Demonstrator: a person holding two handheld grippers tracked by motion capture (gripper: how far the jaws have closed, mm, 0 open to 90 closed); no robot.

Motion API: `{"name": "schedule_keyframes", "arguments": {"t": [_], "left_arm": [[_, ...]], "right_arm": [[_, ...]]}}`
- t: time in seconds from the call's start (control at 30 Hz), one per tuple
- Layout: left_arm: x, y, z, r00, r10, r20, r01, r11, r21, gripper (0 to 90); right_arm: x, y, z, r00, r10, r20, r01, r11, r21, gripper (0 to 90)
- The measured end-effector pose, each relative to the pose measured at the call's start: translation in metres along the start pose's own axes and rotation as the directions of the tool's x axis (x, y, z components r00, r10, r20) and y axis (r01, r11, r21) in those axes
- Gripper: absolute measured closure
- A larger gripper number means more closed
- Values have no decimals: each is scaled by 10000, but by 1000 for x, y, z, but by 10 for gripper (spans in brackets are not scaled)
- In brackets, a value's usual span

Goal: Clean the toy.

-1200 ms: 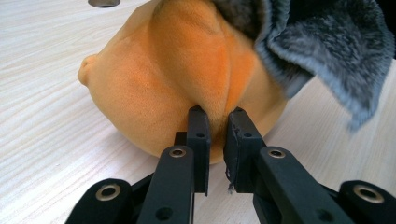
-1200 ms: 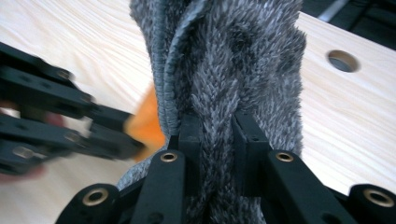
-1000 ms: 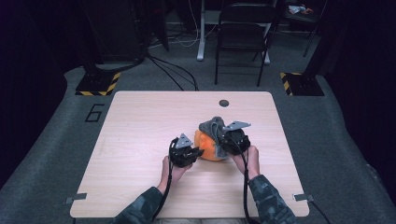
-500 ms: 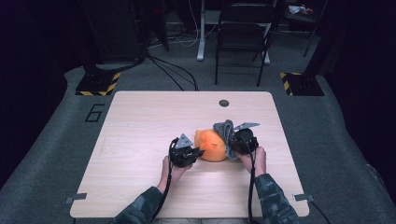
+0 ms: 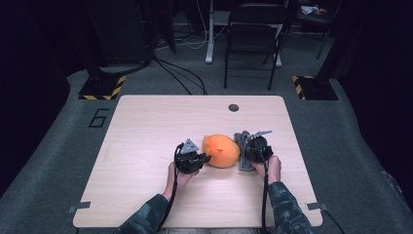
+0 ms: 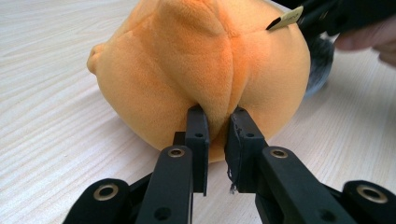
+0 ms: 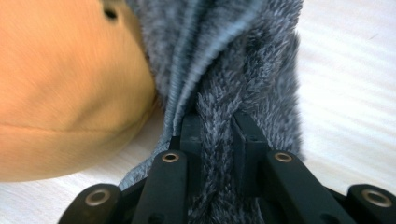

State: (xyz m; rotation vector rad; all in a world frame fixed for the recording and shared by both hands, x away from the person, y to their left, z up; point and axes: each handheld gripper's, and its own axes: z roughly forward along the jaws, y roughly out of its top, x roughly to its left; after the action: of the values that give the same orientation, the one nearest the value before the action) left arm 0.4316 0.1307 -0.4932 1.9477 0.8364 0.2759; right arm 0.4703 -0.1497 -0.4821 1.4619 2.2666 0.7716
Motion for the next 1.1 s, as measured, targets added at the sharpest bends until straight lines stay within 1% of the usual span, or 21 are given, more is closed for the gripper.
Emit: {"name": "schedule_keyframes", "arguments": {"t": [0.07, 0.1, 0.17, 0.23, 0.33, 0.37, 0.43, 0.47, 0.5, 0.53, 0.6, 0.67, 0.7, 0.73, 0.77, 0.8, 0.83, 0.87, 0.93, 0.97, 1.1], "left_arm": [[1, -1, 0, 10000, -20, -70, 20, 10000, -12, 797], [0, -1, 0, 9998, -192, -39, 192, 9998, -9, 797], [2, -1, -1, 9999, -77, -80, 77, 10000, 33, 795], [2, -1, -1, 9999, -2, -104, 2, 10000, 20, 795], [3, -1, 0, 9999, -12, -103, 12, 10000, -24, 792], [3, -1, -1, 10000, -42, -37, 42, 10000, 28, 789], [4, -2, -1, 9999, -111, 22, 111, 9999, -37, 775], [4, -3, -1, 9997, -120, 208, 123, 9998, -152, 756], [5, -2, -1, 9989, -60, 466, 63, 10000, -65, 718], [4, -2, -1, 9994, 17, 345, -14, 10000, -66, 669], [3, -2, -2, 9993, 90, 357, -85, 9999, -122, 584], [-1, -2, -3, 9996, 275, 50, -275, 9996, -86, 503], [-4, -3, -3, 9992, 389, -74, -390, 9992, -98, 481], [-7, -2, -3, 9977, 552, -383, -553, 9985, -33, 463], [-10, -2, -2, 9946, 858, -590, -857, 9963, 36, 445], [-12, -2, -1, 9928, 975, -701, -976, 9952, 28, 443], [-15, -1, 1, 9902, 1087, -878, -1087, 9941, 50, 439], [-17, -1, 3, 9881, 1233, -914, -1228, 9924, 110, 437], [-21, -2, 7, 9838, 1365, -1159, -1363, 9906, 97, 462], [-22, -3, 9, 9820, 1405, -1265, -1410, 9900, 50, 496], [-21, -4, 9, 9817, 1304, -1387, -1341, 9908, -178, 684]], "right_arm": [[-3, 6, -12, 9999, 157, -36, -158, 9985, -517, 768], [-3, 9, -20, 9997, 229, -96, -237, 9958, -881, 768], [-1, 16, -37, 9992, 239, -334, -285, 9890, -1450, 768], [6, 22, -53, 9977, -128, -673, -10, 9795, -2014, 768], [22, 30, -68, 9915, -420, -1232, 107, 9695, -2447, 767], [28, 32, -68, 9891, -564, -1358, 217, 9693, -2448, 767], [40, 32, -59, 9859, -874, -1428, 575, 9778, -2015, 766], [46, 30, -51, 9863, -991, -1316, 755, 9819, -1737, 767], [50, 27, -43, 9879, -1190, -998, 1011, 9805, -1683, 768], [54, 23, -37, 9891, -1307, -679, 1179, 9789, -1668, 770], [55, 19, -33, 9905, -1262, -541, 1146, 9769, -1802, 769], [54, 21, -34, 9914, -1192, -546, 1076, 9776, -1810, 769], [52, 22, -34, 9903, -1260, -593, 1127, 9752, -1904, 769], [52, 22, -34, 9909, -1186, -636, 1052, 9773, -1839, 769], [53, 22, -34, 9924, -1074, -606, 947, 9785, -1831, 769], [53, 22, -33, 9927, -1026, -636, 894, 9790, -1833, 769], [53, 22, -33, 9912, -1163, -636, 1028, 9773, -1855, 769], [53, 22, -33, 9901, -1255, -627, 1118, 9758, -1880, 769], [54, 21, -34, 9909, -1213, -588, 1088, 9771, -1826, 769], [53, 21, -34, 9906, -1236, -581, 1108, 9762, -1863, 769], [51, 21, -33, 9906, -1213, -630, 1074, 9759, -1899, 768]]}}
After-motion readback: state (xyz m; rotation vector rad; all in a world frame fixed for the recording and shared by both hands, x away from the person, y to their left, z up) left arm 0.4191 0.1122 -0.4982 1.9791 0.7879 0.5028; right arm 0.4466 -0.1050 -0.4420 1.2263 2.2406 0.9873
